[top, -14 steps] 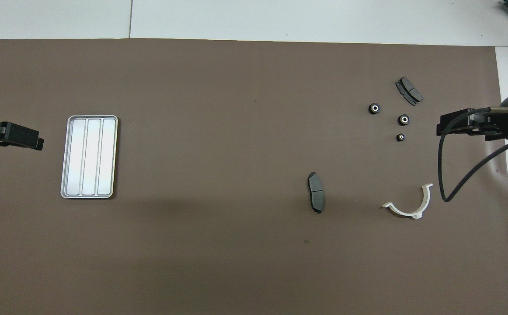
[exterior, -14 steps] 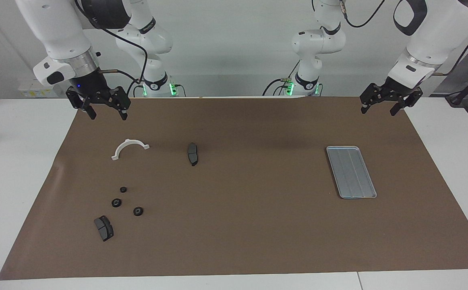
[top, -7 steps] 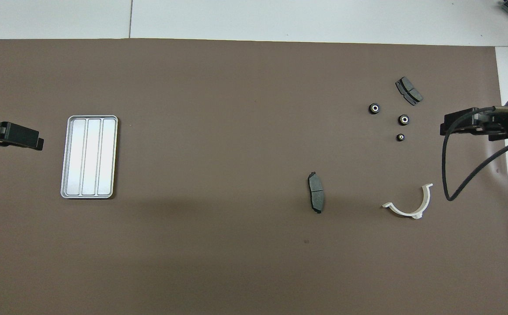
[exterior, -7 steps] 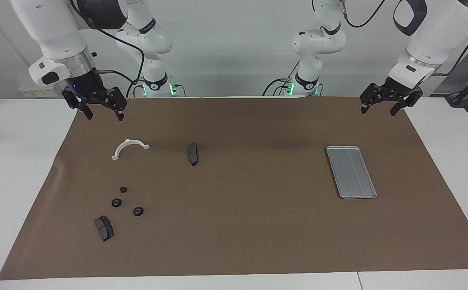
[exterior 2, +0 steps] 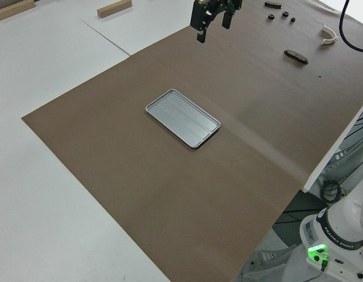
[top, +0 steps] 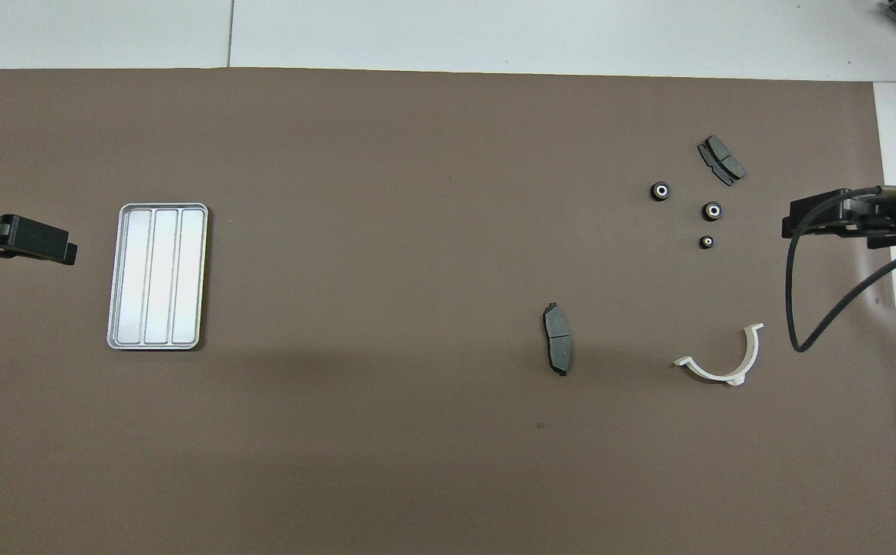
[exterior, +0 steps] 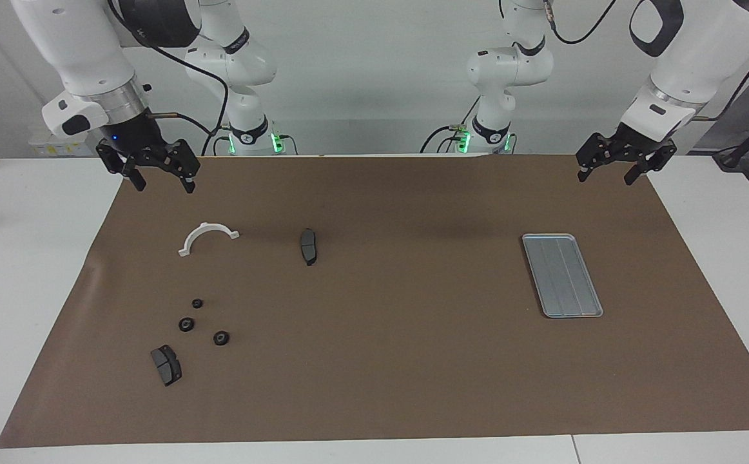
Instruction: Place bearing gear from tray to pile
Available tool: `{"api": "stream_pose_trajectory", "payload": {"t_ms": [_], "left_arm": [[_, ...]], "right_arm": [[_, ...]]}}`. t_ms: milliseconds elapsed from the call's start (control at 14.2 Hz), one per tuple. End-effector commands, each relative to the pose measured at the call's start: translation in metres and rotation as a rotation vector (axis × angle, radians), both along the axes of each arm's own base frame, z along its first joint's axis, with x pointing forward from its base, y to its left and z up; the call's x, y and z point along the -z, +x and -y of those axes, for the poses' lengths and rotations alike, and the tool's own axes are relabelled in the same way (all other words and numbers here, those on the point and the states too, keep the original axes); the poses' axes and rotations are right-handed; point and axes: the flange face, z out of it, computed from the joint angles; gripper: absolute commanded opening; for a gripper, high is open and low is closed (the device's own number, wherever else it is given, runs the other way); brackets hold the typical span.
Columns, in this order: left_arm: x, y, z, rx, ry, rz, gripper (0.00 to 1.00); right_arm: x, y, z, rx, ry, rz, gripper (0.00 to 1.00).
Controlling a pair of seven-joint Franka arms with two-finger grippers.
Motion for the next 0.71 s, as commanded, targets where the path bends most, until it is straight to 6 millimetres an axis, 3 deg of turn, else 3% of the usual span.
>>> {"api": "stream_pose_trajectory", "payload": {"t_ms": [0,636], "left_arm": [[-0.0009,-0.0085,-0.0016,-0.007,-0.003,-0.004,1.00],[-0.0001,-0.0081,-0.0017,-0.007,-0.003,-0.005,1.00]], "right_arm": [[-0.0001,-0.0046,0.0025,-0.015,0.026,0.008,1.00],[0.0044,-0.0068,0.0008,-0.011,0.027,-0.006,1.00]]}}
